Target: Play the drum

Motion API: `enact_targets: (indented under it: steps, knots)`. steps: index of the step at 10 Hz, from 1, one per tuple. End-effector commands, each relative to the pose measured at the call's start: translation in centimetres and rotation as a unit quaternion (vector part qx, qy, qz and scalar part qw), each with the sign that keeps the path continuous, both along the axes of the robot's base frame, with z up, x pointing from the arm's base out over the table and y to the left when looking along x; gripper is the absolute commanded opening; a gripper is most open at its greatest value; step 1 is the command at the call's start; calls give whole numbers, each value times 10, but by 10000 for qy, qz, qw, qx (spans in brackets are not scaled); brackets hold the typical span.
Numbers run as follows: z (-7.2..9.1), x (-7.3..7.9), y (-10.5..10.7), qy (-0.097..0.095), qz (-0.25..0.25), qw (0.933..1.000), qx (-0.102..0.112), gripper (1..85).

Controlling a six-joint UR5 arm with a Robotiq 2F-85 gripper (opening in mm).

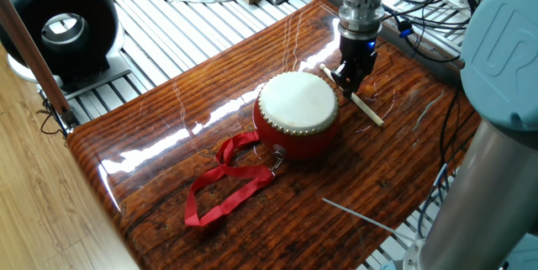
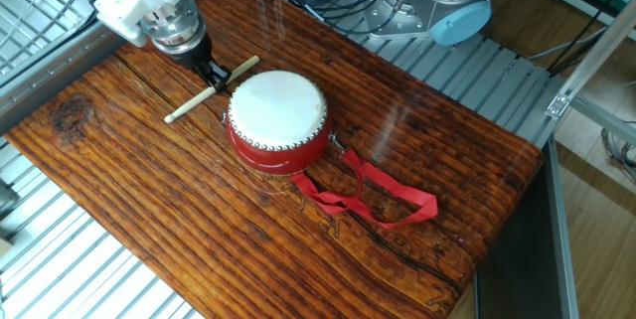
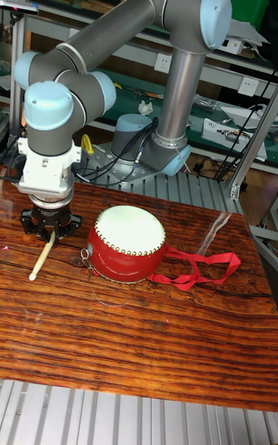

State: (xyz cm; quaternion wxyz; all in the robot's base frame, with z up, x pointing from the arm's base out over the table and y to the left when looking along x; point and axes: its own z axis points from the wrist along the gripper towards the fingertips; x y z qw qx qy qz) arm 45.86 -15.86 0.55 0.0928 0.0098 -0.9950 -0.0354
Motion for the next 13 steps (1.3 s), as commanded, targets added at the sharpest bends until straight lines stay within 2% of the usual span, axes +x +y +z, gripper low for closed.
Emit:
enact_targets:
  steps: [1, 3, 4, 6, 9, 10, 12, 13]
  knots:
    - [2, -3, 2, -10, -2, 10000, 47, 260]
    - [2, -6, -13, 31, 347, 9993, -162, 260]
    - [2, -7, -15, 46, 385, 9990, -200, 263]
    - [4, -8, 0, 20, 272, 9996, 53, 297]
    - [5, -12, 4, 79, 269, 9995, 145, 323]
    - [5, -12, 6, 78, 261, 9994, 190, 307]
    - [5, -12, 9, 80, 224, 9995, 228, 157]
    - [5, -12, 9, 88, 217, 9995, 219, 123]
